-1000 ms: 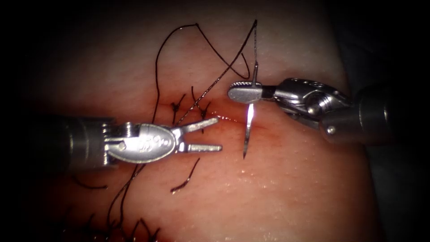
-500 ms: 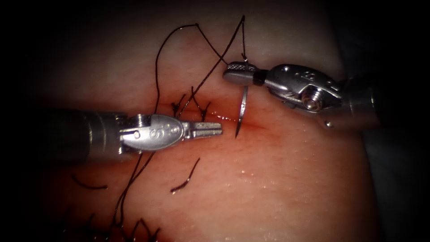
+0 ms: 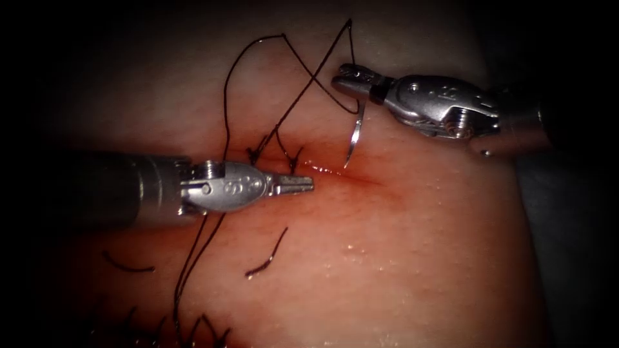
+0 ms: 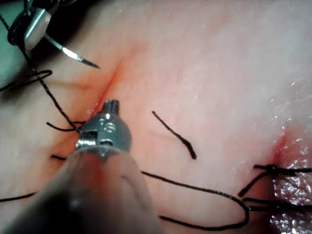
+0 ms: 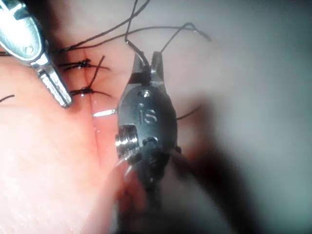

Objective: Wound Closure
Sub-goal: Throw the needle through the skin above the cut with the right tool.

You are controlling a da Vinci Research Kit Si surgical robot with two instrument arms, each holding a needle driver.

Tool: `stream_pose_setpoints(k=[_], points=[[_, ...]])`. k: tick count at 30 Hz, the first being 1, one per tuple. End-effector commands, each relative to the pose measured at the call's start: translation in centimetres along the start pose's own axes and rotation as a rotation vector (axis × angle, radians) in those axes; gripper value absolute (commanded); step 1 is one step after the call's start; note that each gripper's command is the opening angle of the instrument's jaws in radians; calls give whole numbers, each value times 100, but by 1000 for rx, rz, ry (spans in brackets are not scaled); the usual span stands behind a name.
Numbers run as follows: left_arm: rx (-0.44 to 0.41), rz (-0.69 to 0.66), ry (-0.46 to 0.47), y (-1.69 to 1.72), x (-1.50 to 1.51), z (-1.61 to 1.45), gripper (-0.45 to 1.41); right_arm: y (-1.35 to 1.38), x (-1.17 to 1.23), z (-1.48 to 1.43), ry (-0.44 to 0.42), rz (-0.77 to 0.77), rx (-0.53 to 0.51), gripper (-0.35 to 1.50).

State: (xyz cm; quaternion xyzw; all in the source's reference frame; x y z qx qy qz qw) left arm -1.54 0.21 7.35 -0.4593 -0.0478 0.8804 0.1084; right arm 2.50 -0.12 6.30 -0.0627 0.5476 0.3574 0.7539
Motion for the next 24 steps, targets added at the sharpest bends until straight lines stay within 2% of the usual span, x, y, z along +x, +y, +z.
stream_pose_setpoints(k=[1, 18, 24], points=[[-1, 1, -1, 1, -1, 9, -45, -3, -4, 8, 9, -52, 10, -35], [-19, 37, -80, 12, -3, 41, -45, -7, -17, 15, 56, -245, 3, -35], [-43, 49, -113, 20, -8, 40, -45, -10, -27, 23, 65, -297, -12, -35]])
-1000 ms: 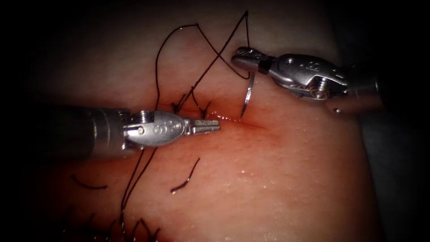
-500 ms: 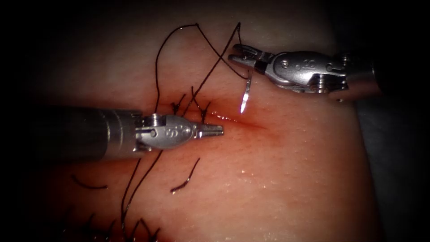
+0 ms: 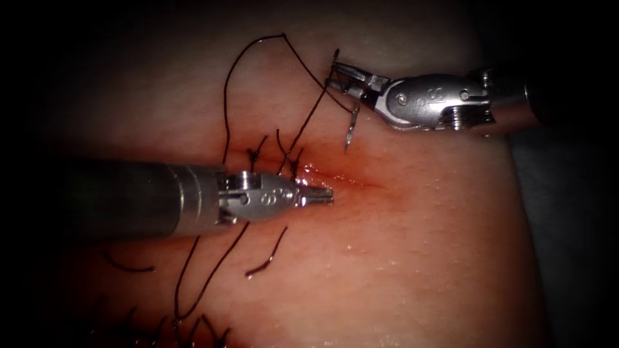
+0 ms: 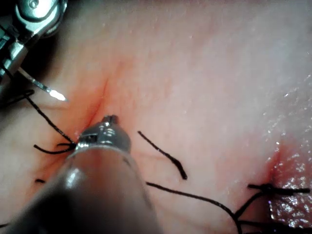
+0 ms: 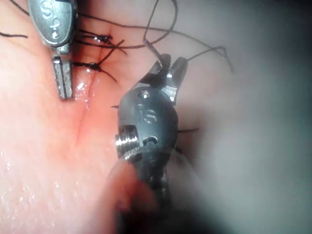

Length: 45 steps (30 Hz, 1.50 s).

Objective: Wound Closure
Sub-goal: Throw the needle through the skin above the cut with the right tool.

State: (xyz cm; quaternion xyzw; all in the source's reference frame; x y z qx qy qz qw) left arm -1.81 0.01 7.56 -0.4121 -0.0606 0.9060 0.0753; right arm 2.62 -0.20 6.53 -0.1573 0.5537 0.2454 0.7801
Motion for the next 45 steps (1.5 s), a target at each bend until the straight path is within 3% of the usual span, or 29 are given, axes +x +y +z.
stream_pose_setpoints(k=[1, 13, 26, 36, 45], points=[[-4, 3, -3, 1, -1, 7, -45, -8, -7, 10, 4, -21, -3, -35], [-12, 6, -16, 5, -1, 6, -45, -13, -13, 12, 7, -100, -10, -35], [-18, 3, -15, 6, 3, -4, -30, -21, -25, 8, 6, -140, -6, -35], [-31, 5, -11, 11, 2, -26, -32, -47, -46, 1, 24, -244, 16, -35], [-45, 6, -8, 17, 3, -51, -37, -88, -63, -20, 69, -369, 13, -35]])
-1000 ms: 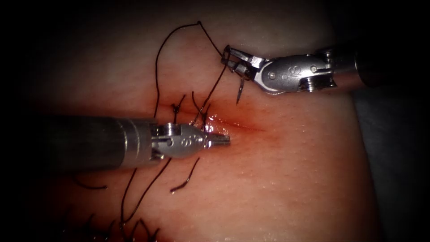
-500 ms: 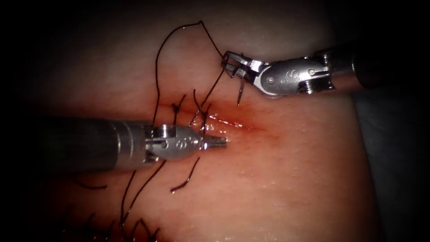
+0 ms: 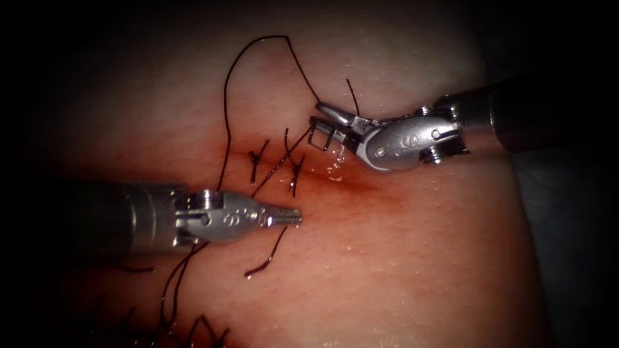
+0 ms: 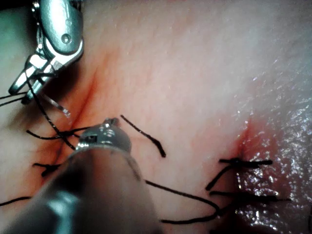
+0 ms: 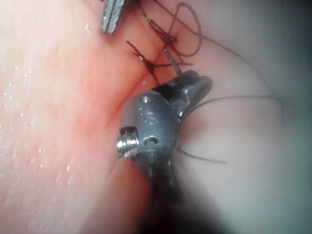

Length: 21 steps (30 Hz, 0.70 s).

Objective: Wound Closure
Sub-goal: Throw the needle through the skin above the cut with the right tool.

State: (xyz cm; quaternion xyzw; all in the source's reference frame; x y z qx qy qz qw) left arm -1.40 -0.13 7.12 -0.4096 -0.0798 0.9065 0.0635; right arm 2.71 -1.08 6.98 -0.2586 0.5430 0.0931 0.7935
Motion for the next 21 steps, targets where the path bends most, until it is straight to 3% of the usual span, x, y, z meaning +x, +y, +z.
stream_pose_setpoints(k=[1, 7, 21], points=[[-2, 1, 1, -1, -1, 6, -37, -17, 1, 2, 5, -22, 2, -35], [-3, 2, 2, -2, -4, 6, -38, -33, 1, -4, 2, -42, 3, -35], [1, 3, -17, -4, -8, 11, -42, -83, -28, -17, -54, -57, 42, -35]])
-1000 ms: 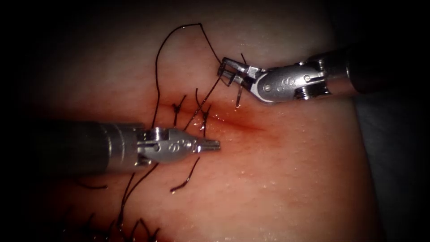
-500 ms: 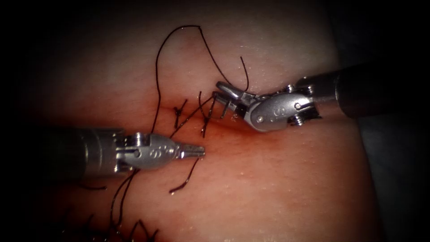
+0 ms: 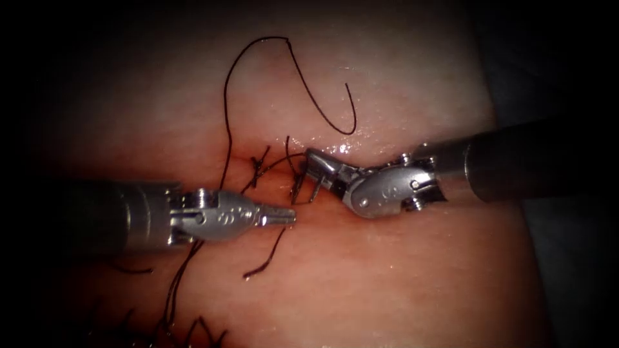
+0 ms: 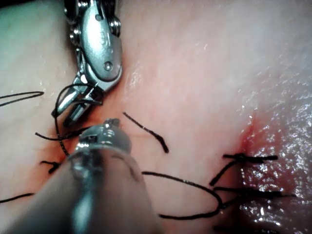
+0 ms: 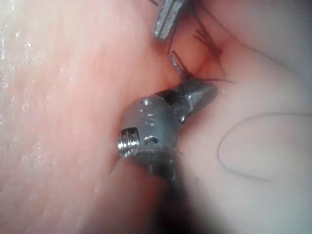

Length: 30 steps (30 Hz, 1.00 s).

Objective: Wound Closure
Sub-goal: Throw the needle through the skin above the cut with the right tool.

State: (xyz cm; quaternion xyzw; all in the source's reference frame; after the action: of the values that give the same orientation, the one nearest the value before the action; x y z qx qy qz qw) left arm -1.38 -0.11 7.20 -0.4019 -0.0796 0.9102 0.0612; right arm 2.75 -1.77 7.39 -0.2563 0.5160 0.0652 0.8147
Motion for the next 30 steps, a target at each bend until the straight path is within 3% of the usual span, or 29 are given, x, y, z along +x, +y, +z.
stream_pose_setpoints(k=[1, 8, 20, 30], points=[[1, 0, 0, 0, -1, 8, -42, -12, -1, 2, -2, 6, 5, -35], [4, -4, -3, -1, 1, 10, -42, -4, -3, -3, -17, 58, -3, -35], [64, -22, 62, -11, 21, 37, -40, 57, 14, 11, 34, 272, -4, -35], [76, -15, 47, -22, -2, 66, -40, 79, 6, 26, 57, 434, 58, -35]])
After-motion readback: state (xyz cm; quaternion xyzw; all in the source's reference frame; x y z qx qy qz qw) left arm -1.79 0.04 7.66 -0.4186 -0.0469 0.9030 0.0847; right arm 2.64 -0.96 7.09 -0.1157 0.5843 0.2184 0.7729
